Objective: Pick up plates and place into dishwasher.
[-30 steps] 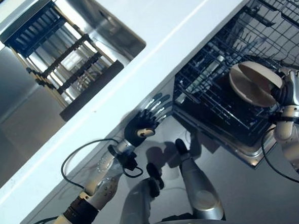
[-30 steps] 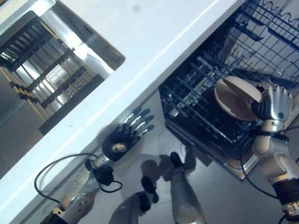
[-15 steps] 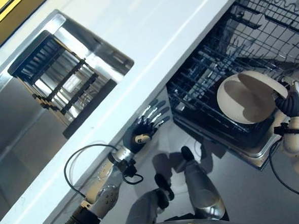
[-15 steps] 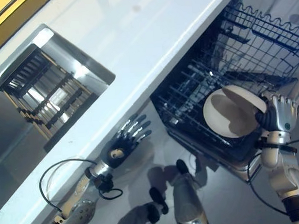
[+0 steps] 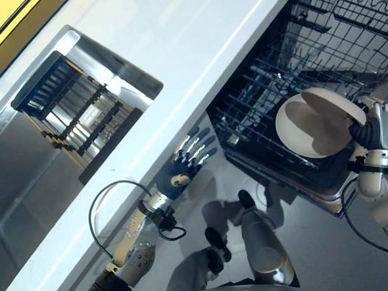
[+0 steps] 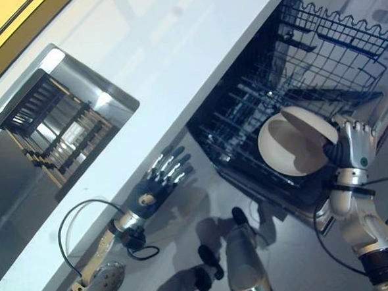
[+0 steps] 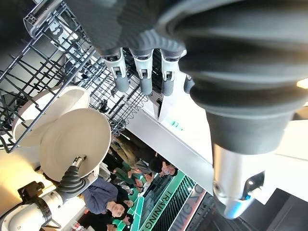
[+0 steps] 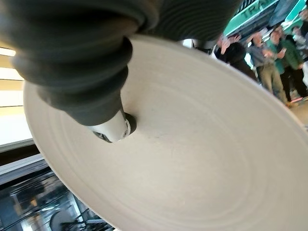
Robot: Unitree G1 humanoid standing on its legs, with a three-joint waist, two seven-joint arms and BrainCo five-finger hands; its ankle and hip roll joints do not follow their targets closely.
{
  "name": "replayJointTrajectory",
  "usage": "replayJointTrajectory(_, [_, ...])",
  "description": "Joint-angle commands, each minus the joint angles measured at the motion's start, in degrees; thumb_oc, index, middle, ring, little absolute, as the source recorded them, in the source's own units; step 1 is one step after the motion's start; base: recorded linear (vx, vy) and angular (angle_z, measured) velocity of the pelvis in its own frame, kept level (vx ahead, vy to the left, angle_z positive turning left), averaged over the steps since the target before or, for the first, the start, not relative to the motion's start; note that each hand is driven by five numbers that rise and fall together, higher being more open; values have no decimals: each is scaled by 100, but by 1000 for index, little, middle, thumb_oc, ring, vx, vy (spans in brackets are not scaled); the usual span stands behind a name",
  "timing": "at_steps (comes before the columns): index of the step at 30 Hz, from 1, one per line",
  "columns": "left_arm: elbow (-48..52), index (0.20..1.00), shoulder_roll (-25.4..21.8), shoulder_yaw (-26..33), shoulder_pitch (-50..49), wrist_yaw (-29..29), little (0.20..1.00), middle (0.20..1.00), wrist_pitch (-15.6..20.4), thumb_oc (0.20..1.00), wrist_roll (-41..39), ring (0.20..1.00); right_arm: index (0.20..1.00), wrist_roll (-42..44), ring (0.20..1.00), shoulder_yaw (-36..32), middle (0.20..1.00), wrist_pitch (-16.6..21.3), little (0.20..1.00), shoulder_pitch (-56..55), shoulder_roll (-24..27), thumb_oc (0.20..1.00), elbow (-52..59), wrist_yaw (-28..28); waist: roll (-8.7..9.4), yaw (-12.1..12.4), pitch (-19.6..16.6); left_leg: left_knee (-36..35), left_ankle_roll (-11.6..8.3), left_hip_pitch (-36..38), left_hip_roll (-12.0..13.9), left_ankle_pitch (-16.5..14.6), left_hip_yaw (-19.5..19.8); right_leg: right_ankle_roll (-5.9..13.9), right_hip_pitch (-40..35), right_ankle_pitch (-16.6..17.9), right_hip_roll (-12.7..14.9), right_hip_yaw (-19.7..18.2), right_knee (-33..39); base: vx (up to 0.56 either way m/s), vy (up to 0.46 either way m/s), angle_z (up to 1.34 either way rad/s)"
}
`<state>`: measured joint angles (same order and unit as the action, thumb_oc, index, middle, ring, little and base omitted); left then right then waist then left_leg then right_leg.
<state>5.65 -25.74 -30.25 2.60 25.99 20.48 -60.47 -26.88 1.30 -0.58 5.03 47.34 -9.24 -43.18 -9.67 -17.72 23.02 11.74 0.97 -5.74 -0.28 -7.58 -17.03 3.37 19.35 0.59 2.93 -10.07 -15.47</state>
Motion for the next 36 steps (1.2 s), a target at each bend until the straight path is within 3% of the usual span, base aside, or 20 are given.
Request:
replayJointTrajectory(1, [389,1000,-76,94,-254,201,1000,1000,70,1000,-96,1000,200,-144,200,-97,200,-195,200,231,385,200,-367,-272,172,141,-246,567,-74,-566,389,185,627,8,-151,-74,183,281,-52,21,-77,3])
replayJointTrajectory(10, [529,1000,-312,52,-180,285,1000,1000,-221,1000,-170,1000,200,-18,200,24,200,-88,200,1025,1085,200,-1464,-105,219,425,-318,752,-137,-741,476,145,811,-30,-206,-93,202,420,-24,1,-84,10])
replayJointTrajectory(18, [516,1000,-359,20,13,220,1000,1000,-344,1000,-55,1000,200,742,200,449,200,132,200,1524,838,200,-1940,74,237,575,-261,798,-135,-916,491,198,927,-81,-148,-94,185,534,-51,-32,-64,15])
replayJointTrajectory(26, [521,1000,-336,47,286,118,1000,1000,-445,1000,44,1000,200,1152,200,557,200,292,200,1901,421,200,-2313,-153,188,699,-145,695,-135,-1060,469,310,1036,-132,-83,-84,122,573,-19,-32,-28,6])
replayJointTrajectory(36, [613,1000,-419,140,357,134,1000,1000,-648,1000,159,1000,200,1284,200,504,200,231,200,2177,425,200,-2400,-735,306,871,-110,620,-166,-1165,542,385,1162,-181,-105,-93,44,685,40,-20,-63,6])
